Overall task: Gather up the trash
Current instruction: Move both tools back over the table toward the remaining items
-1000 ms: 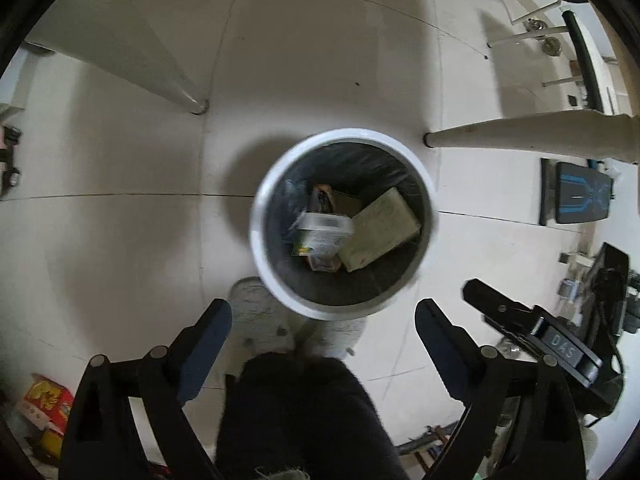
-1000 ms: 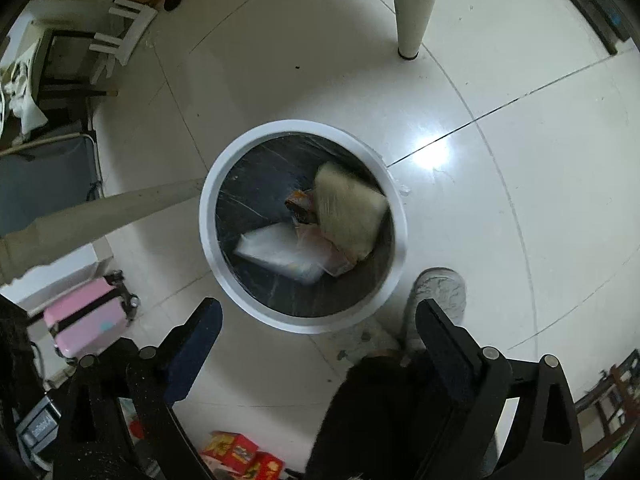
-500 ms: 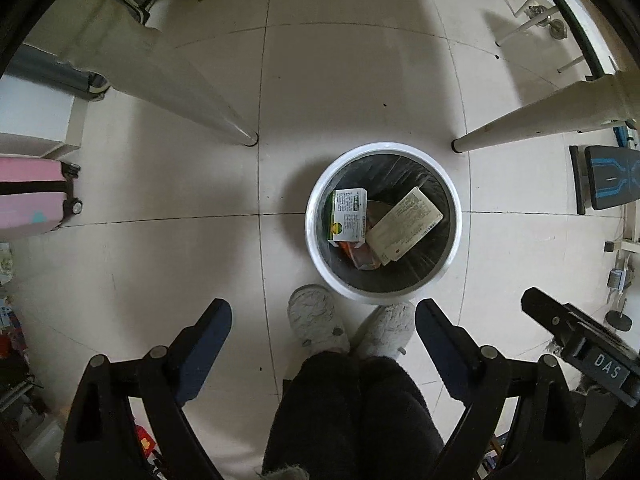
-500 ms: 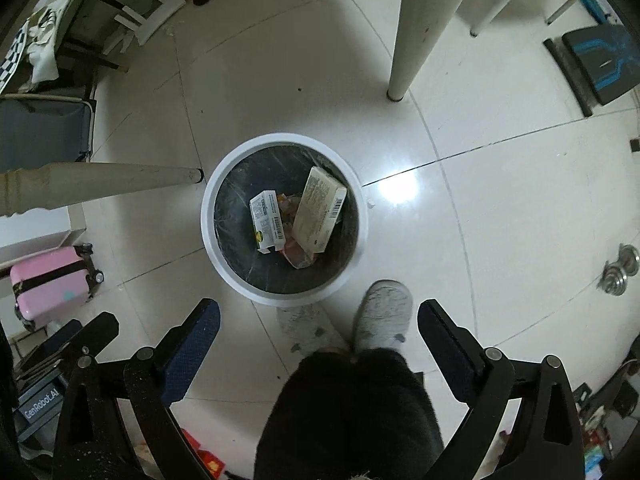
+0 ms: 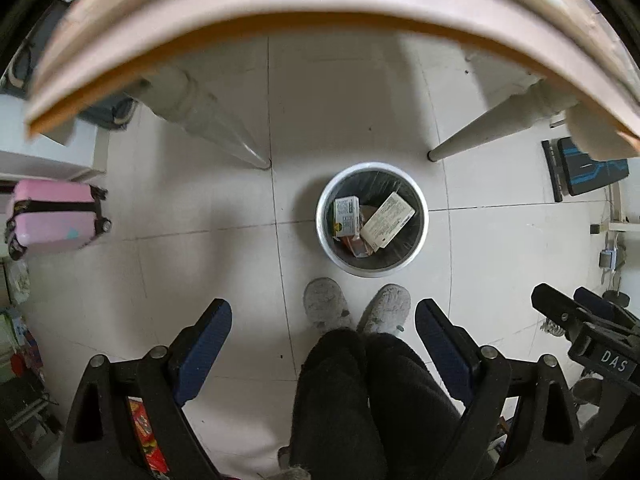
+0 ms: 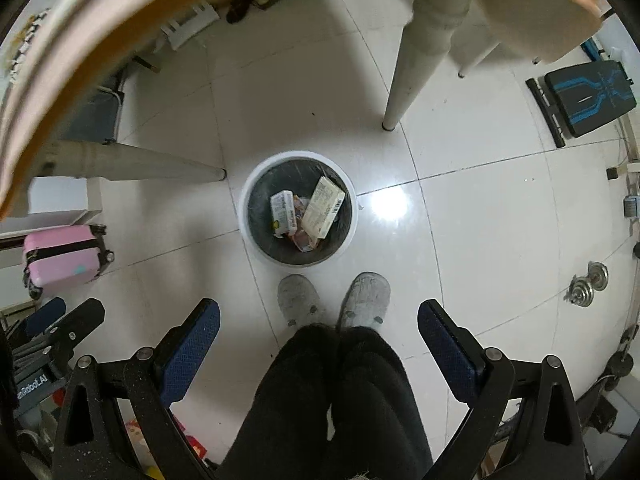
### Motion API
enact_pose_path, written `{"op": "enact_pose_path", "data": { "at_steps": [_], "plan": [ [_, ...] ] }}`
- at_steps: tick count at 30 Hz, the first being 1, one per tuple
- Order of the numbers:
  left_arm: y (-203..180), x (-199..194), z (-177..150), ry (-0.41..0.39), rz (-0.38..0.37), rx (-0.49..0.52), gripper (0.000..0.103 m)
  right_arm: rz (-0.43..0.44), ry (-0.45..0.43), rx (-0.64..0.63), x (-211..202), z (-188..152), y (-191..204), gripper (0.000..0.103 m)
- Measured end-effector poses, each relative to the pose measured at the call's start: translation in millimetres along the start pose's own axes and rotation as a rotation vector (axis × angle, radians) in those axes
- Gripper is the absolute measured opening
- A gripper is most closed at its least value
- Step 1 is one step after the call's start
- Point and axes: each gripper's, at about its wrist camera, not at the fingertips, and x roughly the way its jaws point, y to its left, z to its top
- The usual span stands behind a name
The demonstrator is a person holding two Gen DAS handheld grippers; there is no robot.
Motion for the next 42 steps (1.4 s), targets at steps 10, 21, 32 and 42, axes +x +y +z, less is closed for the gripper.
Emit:
{"op": "enact_pose_path", "data": {
  "at_steps": [10,21,32,42],
  "plan": [
    [5,-96,7,-0.125,-0.025,0.028,0.094,0.062,-0.101,-0.015,-129,-9,34,0.1],
    [5,-163,106,-0.286,-0.002,-0.106,0.094,0.122,-0.244,-0.03,-230,89,49,0.1],
    [-23,-115,258,-0.218,0.107,-0.357,0.094,-0.259,-0.115,-0.743,-208,347,137,0.1],
    [-26,-75,330,-0.12,0.143,-0.511,0.094,-0.45,0.056,-1.294,-122,453,196,0.1]
  ]
}}
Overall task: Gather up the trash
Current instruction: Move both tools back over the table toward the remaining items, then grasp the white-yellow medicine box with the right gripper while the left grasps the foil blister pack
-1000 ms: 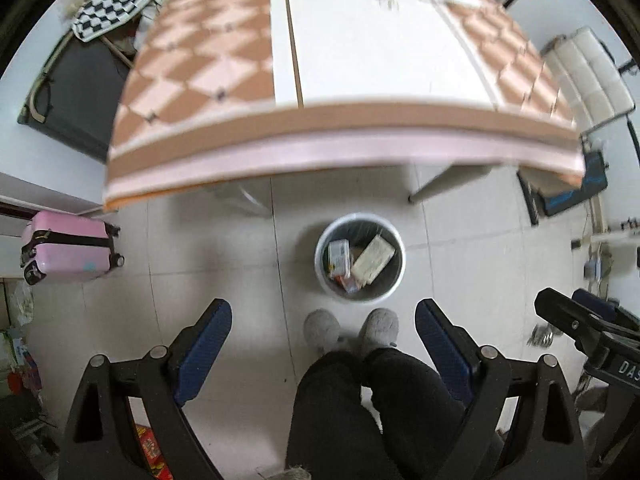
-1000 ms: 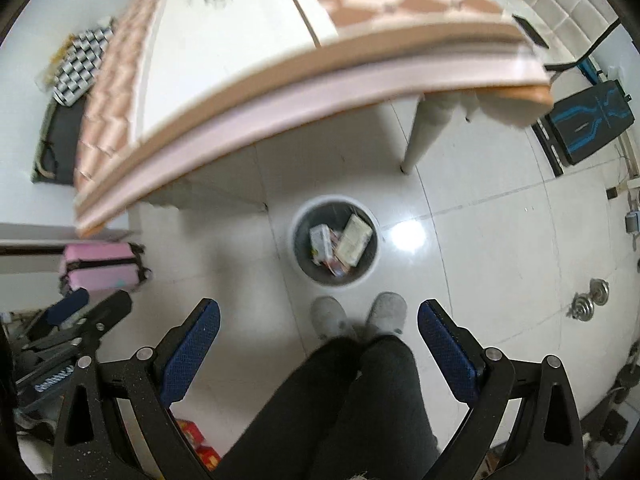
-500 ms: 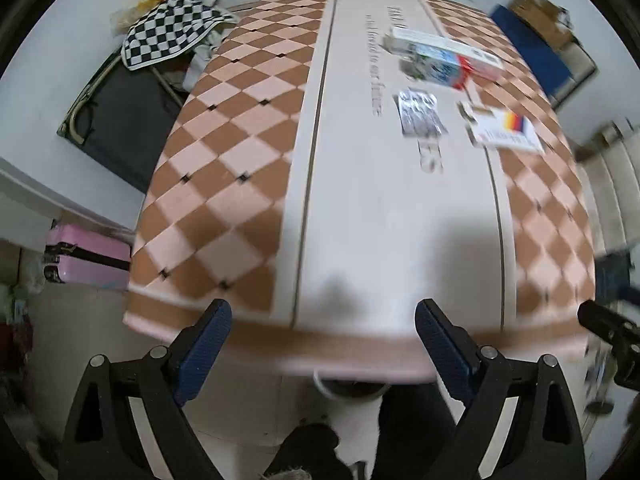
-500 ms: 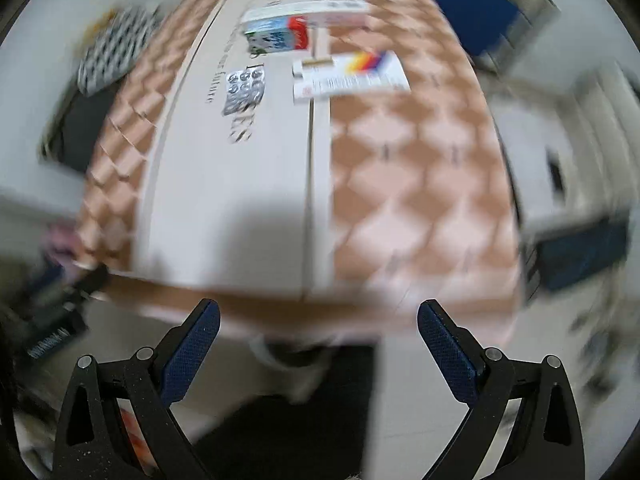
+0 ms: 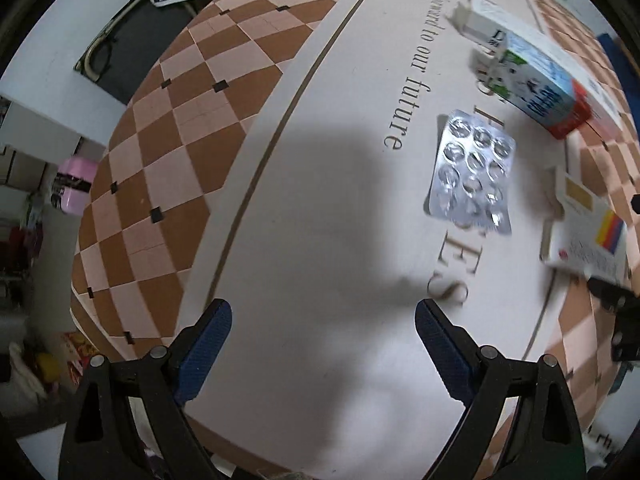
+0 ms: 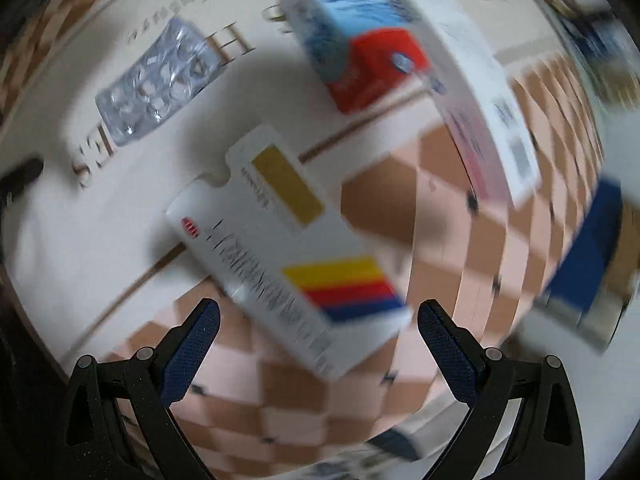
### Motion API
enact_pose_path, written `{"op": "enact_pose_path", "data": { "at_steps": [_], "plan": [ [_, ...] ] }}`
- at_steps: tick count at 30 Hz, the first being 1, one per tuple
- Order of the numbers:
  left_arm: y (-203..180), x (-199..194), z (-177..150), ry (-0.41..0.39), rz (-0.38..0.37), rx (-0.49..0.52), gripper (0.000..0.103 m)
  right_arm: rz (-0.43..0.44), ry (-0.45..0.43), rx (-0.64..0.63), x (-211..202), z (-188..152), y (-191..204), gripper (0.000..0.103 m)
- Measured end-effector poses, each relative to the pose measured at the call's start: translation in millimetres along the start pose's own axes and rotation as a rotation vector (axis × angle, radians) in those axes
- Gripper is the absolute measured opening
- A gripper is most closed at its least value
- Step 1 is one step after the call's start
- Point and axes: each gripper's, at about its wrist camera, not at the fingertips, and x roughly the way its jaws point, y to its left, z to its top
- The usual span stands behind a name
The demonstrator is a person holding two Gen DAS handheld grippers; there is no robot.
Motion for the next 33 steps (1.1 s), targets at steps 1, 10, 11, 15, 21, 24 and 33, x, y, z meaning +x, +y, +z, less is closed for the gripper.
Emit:
{"op": "enact_pose_path", "data": {
  "at_steps": [1,10,11,15,21,24,33],
  "plan": [
    [-1,2,3,0.007,0.003,-0.004,0.094,0.012,0.01,-0.042,5,4,0,0.1],
    [-1,8,19,0.036,-0.002,-0.025,0.094,0.174,0.032,0.034,28,-4,-29,0.091],
    [-2,7,23,0.033,-0.015,-0.022,0.094,0.209,0.039,0.126,30,-12,-41,0.091],
    [-9,2,42,0.018,-0.075,-0.016,0.094,0.36,0.005,0.555,37,-60,-89,0.089],
    [-39,19,77,0.089,-0.166,0.042,0.093,0.502,-0.083,1.165,57,-148,-137,0.09],
    [-53,27,88,0.099,-0.162,0.09,0.093,0.558,-0.094,1.168,63,-156,-141,0.094],
    [-76,12,81,0.026,-0.131,0.152,0.053,0.35,-0.095,0.963,64,-140,-132,0.094]
  ]
}}
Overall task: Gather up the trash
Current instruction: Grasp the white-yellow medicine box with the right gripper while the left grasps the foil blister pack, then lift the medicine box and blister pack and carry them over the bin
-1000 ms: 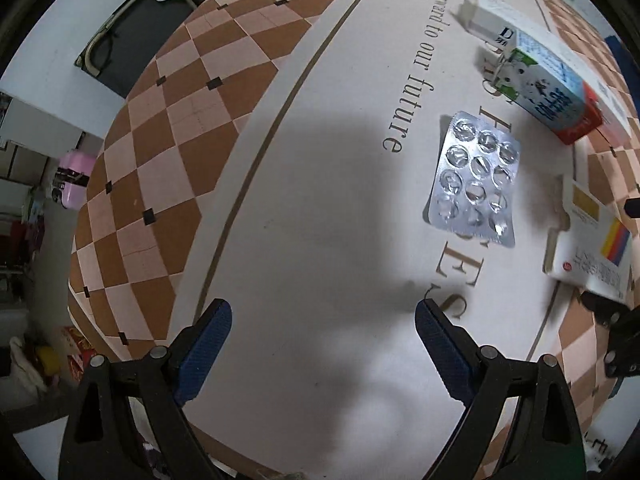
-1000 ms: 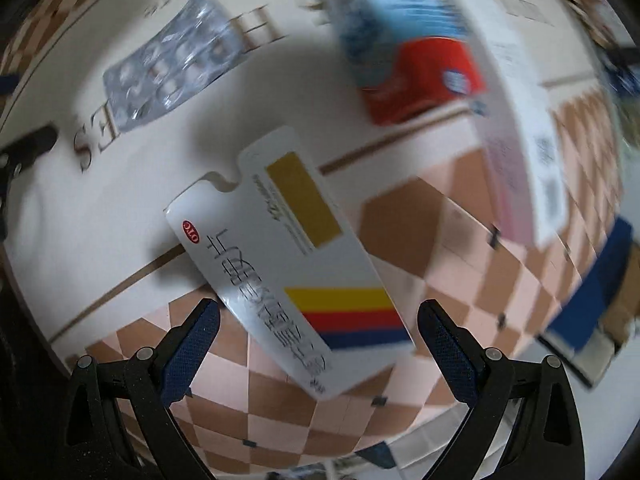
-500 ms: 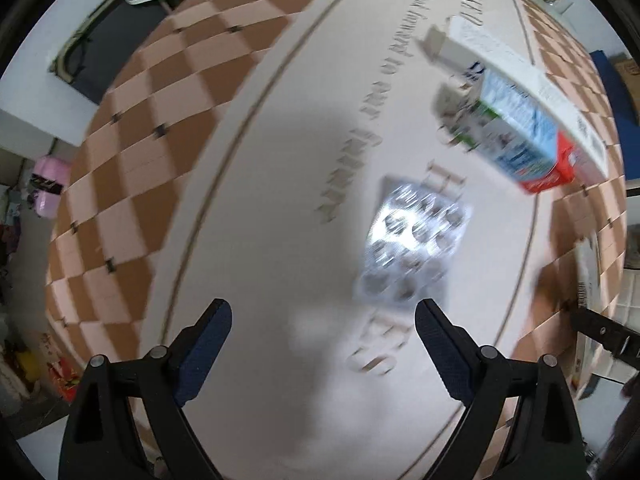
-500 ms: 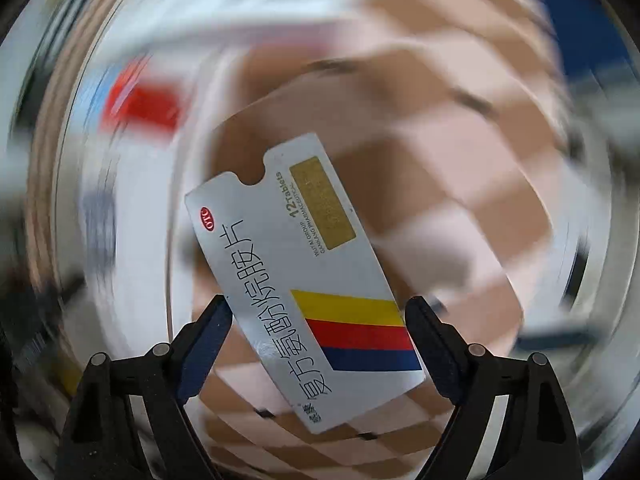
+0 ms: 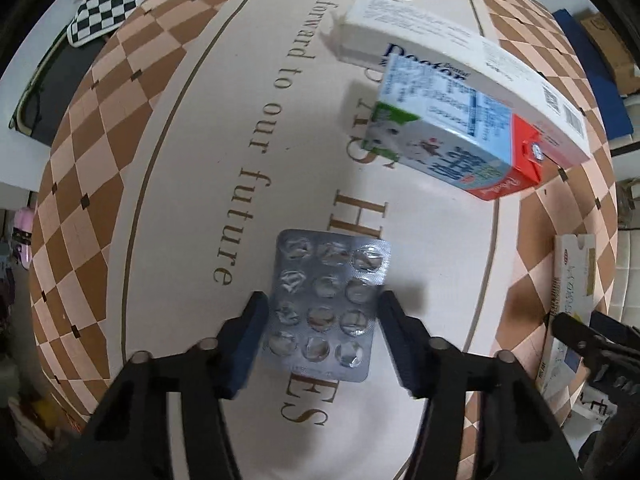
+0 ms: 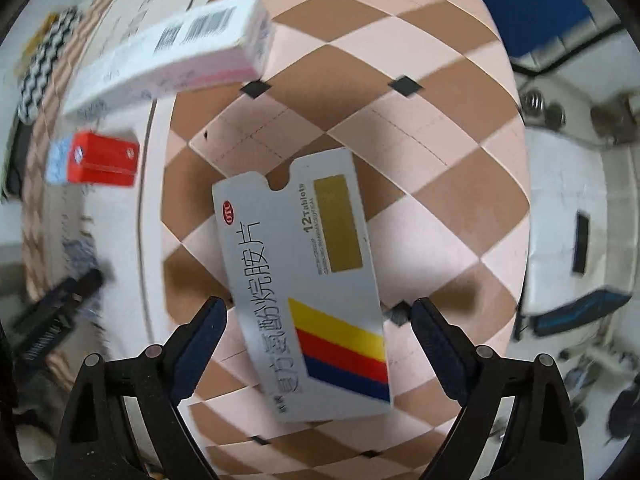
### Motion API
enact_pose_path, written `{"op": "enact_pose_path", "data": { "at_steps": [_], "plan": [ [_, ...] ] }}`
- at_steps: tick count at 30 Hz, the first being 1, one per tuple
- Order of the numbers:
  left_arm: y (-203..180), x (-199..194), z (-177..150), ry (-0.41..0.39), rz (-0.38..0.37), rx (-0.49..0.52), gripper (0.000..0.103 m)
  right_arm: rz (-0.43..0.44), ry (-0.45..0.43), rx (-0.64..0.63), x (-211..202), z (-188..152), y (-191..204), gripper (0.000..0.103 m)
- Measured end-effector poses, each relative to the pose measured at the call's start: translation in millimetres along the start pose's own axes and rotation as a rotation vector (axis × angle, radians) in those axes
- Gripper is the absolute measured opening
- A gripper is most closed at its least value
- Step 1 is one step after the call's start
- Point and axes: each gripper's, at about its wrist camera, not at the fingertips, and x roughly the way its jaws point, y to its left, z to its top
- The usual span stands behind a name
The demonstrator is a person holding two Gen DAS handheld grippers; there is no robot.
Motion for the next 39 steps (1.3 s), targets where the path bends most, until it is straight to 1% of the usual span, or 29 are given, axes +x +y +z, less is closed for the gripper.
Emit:
{"op": "enact_pose_path", "data": {
  "at_steps": [1,2,3,4,5,7,9,11,12,13,15,16,17,18,19,21,22,25,28,29,32,37,39],
  "plan": [
    [0,0,0,0.0,-0.001,-0.002,0.053,-0.019,-0.007,-0.011,2,1,8,0.093],
    [-12,-1,0,0.002,-0.003,-0.005,0.053,-0.053,-0.018,-0.028,2,-1,10,0.089],
    [-12,-1,0,0.005,-0.005,-0.006,0.053,-0.08,-0.025,-0.041,-2,-9,23,0.084],
    [-12,-3,0,0.003,-0.002,-0.004,0.051,-0.093,-0.034,-0.051,-4,-11,24,0.08],
    [-18,-2,-2,-0.001,0.003,0.001,0.043,-0.096,-0.04,-0.054,-6,-12,25,0.077],
    [-19,-9,-8,-0.009,0.005,0.01,0.043,-0.067,-0.026,-0.039,-7,-15,24,0.077],
    [-20,-17,-12,-0.023,0.0,0.019,0.043,-0.056,-0.036,-0.03,-10,-18,21,0.077],
    [-21,-23,-14,-0.036,0.005,0.025,0.043,-0.038,-0.045,-0.018,-14,-10,14,0.077],
    [-20,-23,-13,-0.033,-0.002,0.021,0.043,-0.026,-0.052,-0.013,-16,-10,14,0.077],
    [-17,-21,-16,-0.026,-0.014,0.015,0.043,-0.021,-0.057,-0.008,-14,-16,25,0.077],
    [-13,-10,-13,0.003,-0.001,0.022,0.045,-0.013,-0.072,-0.001,-16,-21,23,0.077],
    [-11,-5,-12,0.036,0.011,0.019,0.055,-0.014,-0.073,-0.001,-15,-21,22,0.077],
    [-9,-5,-11,0.027,0.005,0.014,0.056,-0.009,-0.072,0.007,-14,-23,21,0.077],
    [-4,-5,-11,0.027,-0.001,0.015,0.056,-0.002,-0.07,0.011,-13,-22,20,0.077],
    [0,-5,-12,0.031,-0.003,0.017,0.053,-0.001,-0.067,0.012,-12,-22,22,0.077],
    [3,-5,-12,0.027,-0.009,0.011,0.051,-0.002,-0.071,0.011,-9,-24,19,0.077],
    [5,-5,-12,0.023,-0.004,0.011,0.048,-0.002,-0.07,0.01,-9,-24,21,0.077],
    [11,-8,-15,0.022,-0.02,0.002,0.048,0.007,-0.07,0.016,-8,-25,23,0.077],
    [12,-19,-30,0.003,-0.022,-0.002,0.048,0.02,-0.078,0.015,-6,-30,22,0.077],
    [19,-26,-35,-0.006,-0.026,-0.001,0.048,0.023,-0.081,0.014,-6,-31,21,0.077],
    [21,-50,-45,-0.05,-0.027,0.016,0.048,0.043,-0.113,0.029,-13,-37,20,0.077],
    [21,-95,-70,-0.128,-0.042,0.056,0.048,0.078,-0.192,0.069,-33,-65,33,0.077],
    [23,-109,-77,-0.157,-0.055,0.067,0.048,0.097,-0.206,0.077,-43,-80,44,0.077]
  ]
}}
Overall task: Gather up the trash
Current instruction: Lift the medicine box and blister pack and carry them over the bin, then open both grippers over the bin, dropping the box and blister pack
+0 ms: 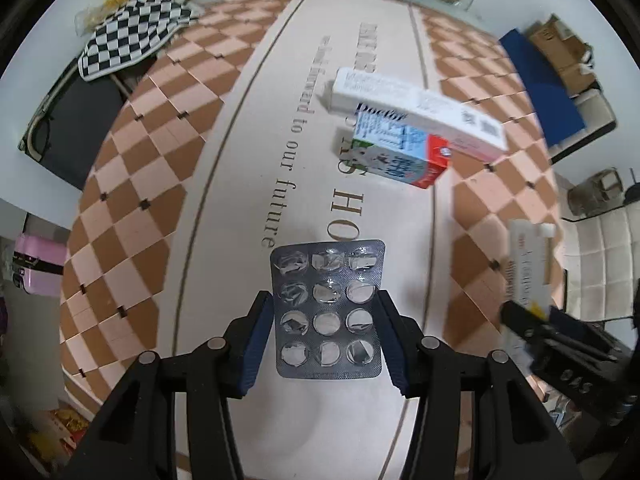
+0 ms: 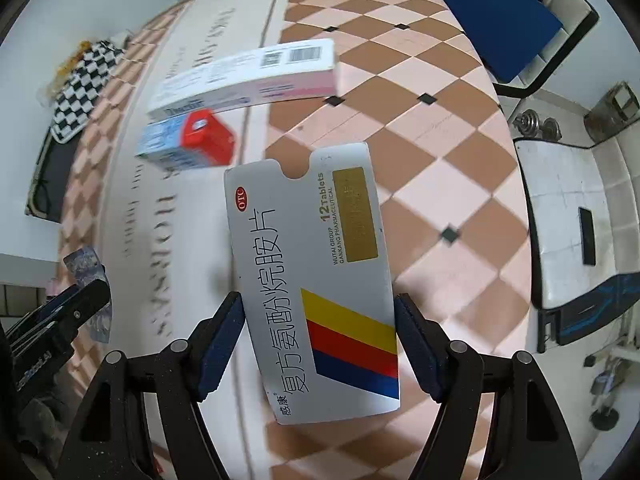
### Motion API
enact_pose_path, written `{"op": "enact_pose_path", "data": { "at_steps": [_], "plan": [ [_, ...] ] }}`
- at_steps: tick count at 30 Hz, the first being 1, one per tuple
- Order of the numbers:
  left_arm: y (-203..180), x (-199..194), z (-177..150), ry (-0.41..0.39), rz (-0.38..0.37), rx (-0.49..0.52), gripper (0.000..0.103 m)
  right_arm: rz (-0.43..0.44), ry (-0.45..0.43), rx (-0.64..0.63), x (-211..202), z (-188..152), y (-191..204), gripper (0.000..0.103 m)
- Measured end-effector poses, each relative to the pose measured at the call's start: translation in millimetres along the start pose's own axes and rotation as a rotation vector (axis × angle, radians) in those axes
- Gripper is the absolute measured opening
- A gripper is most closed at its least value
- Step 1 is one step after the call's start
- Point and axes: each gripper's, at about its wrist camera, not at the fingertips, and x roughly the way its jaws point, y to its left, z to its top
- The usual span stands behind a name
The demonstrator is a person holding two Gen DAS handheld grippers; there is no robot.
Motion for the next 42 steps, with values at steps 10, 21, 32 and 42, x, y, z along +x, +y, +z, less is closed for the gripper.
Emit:
{"op": "enact_pose_path", "data": {
  "at_steps": [10,21,32,42],
  "plan": [
    [40,-73,-82,-0.118,-0.074,0.121,0.048,0.051,-0.117,0.049,-68,-128,64,0.077],
    [117,-60,-228,0.034,-0.159,0.209,0.048,0.097,-0.035,0.255,-61,-345,109,0.077],
    [151,148,-318,0.378,-0.291,0.042,0.048,0.123,0.179,0.431,119,-465,79,0.077],
    [148,330,-346,0.547,-0.355,-0.058,0.064,0.151,0.244,0.553,307,-497,35,0.077]
  ]
}}
